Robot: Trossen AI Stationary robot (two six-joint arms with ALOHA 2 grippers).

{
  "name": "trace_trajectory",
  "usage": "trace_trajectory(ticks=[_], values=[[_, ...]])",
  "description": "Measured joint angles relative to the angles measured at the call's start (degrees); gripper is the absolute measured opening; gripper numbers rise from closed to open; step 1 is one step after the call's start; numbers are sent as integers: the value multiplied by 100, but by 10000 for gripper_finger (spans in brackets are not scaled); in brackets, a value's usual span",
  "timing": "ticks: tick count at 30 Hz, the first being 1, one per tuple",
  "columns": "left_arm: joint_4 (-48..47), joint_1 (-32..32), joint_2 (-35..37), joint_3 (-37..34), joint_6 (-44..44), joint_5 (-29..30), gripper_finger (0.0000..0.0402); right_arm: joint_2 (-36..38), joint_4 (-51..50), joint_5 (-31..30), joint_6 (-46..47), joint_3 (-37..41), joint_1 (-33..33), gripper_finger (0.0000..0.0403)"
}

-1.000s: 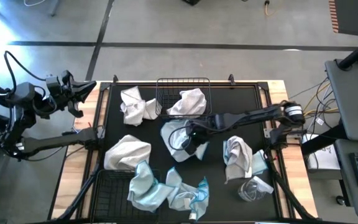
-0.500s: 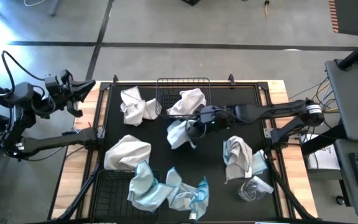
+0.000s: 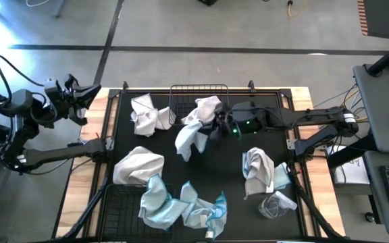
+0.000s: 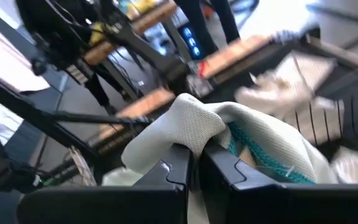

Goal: Sort microfiber towel by color & place in baskets
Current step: Put the top left blue microfiber cloth into the bottom wire basket

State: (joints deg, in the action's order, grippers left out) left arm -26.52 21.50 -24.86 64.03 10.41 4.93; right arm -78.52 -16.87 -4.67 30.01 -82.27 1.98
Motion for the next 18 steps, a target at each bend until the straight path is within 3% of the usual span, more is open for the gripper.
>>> trace_trajectory(ticks=[11,18], values=[[-3,0,0,0,442,0,0,-44,316,4,-1003,-963,0,18],[-7,-1,0,0,711,0,0,-240,385,44,-1050,-1198,55,18]])
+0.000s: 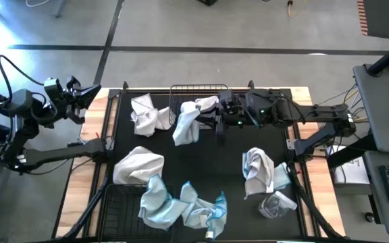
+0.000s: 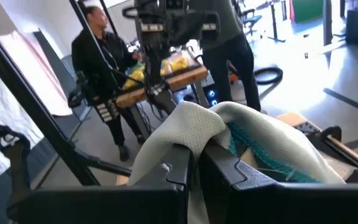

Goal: Sort microfiber towel by color & place in baskets
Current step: Put the top left blue microfiber cloth into the bottom wire basket

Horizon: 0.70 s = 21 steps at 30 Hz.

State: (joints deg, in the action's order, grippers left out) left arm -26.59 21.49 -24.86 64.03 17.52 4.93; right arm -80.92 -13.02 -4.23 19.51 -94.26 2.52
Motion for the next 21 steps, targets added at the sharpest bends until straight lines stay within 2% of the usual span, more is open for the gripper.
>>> trace_trajectory(ticks=[5,11,18,21], values=[[1,1,0,0,15,0,0,-406,2,145,0,-317,89,18],[2,0,0,0,17,0,0,-1217,-7,888,-2,-1143,192,18],[2,0,0,0,129,0,0,-2295,-60,2125,-4,-2568,385,18],[2,1,0,0,216,-2,0,-2624,-358,2380,-47,-3174,475,18]])
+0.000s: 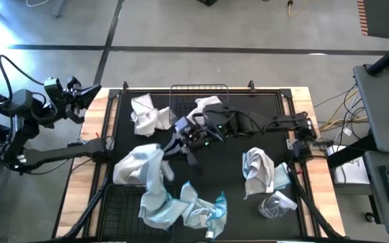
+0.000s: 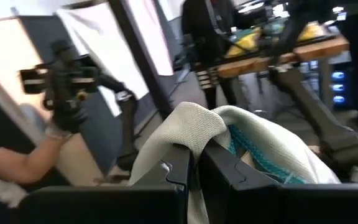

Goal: Sort microfiber towel by color & place in baskets
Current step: Put the top left blue microfiber cloth into the bottom wire basket

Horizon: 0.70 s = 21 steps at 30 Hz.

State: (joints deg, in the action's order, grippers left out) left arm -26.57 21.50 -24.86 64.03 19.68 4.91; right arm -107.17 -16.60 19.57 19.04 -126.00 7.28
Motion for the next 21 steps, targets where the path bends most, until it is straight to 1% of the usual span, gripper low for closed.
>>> trace_trajectory(ticks=[4,6,8,14,21], values=[[-2,0,0,0,113,0,0,-270,-667,-2,-241,-712,102,18],[-2,0,0,0,173,0,0,-372,-793,-3,-267,-916,151,18],[-2,-1,0,0,194,0,0,-384,-717,-4,-262,-872,189,18],[-1,-2,0,0,253,-2,0,-462,-1028,-4,-176,-861,299,18],[0,-2,0,0,271,0,0,-600,-1057,21,-148,-859,552,18]])
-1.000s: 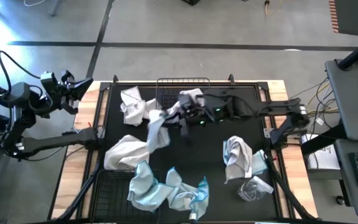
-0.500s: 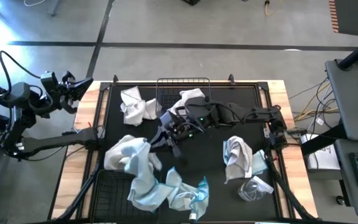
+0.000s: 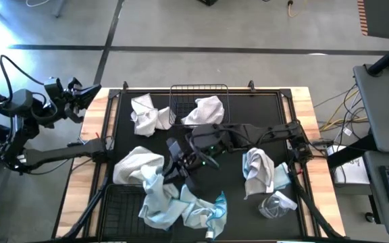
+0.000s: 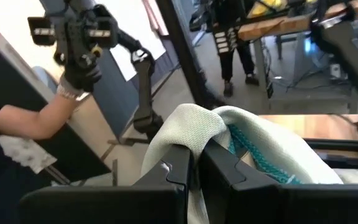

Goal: Sort microfiber towel by color & place in baskets
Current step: Put the top left blue microfiber cloth into the bottom wire basket, then put the bottom right white microfiber cloth into the top wire basket

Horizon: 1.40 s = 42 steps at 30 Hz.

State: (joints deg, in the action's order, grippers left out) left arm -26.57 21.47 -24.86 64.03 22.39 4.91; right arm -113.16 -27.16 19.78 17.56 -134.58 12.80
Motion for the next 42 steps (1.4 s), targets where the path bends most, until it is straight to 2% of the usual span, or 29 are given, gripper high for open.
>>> trace_trajectory(ticks=[14,20,29,33,42], values=[[0,2,0,0,-23,-2,0,-44,-92,-26,-59,116,199,18],[0,2,0,0,-22,0,0,-61,-92,-29,161,420,196,18],[-3,2,0,0,-22,-2,0,-509,-91,-27,292,579,187,20],[-16,2,0,0,-21,-2,0,-700,-44,-27,267,475,183,41],[-50,1,0,0,-20,-15,0,-800,-25,-27,213,447,181,118]])
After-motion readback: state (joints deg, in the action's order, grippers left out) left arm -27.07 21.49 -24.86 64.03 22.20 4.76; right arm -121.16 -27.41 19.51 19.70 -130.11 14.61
